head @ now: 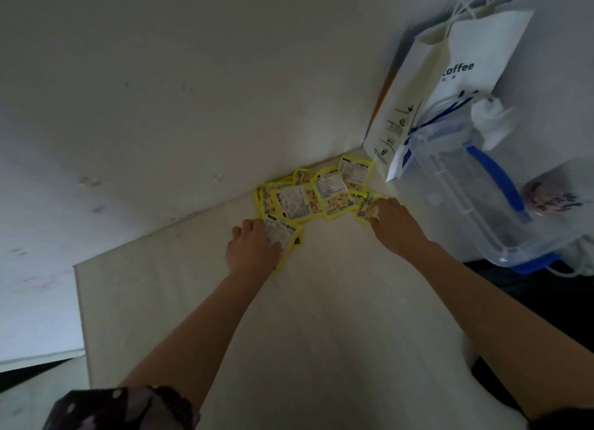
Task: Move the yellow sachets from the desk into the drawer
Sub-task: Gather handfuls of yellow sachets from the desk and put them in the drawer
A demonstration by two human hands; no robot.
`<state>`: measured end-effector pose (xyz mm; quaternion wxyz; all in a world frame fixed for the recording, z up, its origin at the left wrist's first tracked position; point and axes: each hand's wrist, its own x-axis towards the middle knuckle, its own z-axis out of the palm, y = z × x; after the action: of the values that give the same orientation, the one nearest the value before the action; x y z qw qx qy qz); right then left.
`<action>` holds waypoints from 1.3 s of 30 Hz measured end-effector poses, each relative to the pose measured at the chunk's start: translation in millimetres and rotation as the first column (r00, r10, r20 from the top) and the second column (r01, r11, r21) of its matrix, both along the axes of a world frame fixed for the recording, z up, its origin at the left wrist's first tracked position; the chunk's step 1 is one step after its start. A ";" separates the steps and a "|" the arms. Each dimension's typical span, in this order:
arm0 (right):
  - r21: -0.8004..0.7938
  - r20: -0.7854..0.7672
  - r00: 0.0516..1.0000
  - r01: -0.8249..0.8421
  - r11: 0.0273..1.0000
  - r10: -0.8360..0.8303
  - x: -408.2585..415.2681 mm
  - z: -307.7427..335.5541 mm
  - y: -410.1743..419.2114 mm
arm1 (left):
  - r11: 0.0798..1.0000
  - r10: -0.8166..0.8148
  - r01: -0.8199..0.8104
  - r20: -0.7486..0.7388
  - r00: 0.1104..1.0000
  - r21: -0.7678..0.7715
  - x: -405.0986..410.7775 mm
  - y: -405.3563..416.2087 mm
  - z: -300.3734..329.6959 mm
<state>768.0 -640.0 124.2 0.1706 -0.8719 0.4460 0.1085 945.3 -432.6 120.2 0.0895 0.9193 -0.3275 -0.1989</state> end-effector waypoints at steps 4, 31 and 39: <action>0.023 -0.038 0.998 0.058 0.998 -0.057 4.4 -8.9 -21.9 | 0.999 0.004 -0.005 0.028 1.000 0.031 3.2 -9.5 -11.6; -0.007 -0.102 0.994 0.028 1.000 -0.029 -16.0 -14.2 2.8 | 0.992 0.010 -0.010 0.001 1.000 0.125 -4.8 16.4 -18.5; 0.131 -0.049 0.999 0.007 0.991 -0.001 -14.1 -10.0 5.5 | 0.999 -0.022 0.026 -0.085 0.996 0.048 7.2 20.1 -11.1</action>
<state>753.8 -634.5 114.2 0.2167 -0.8550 0.4438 0.1584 952.5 -412.5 109.1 0.0783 0.9080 -0.3296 -0.2466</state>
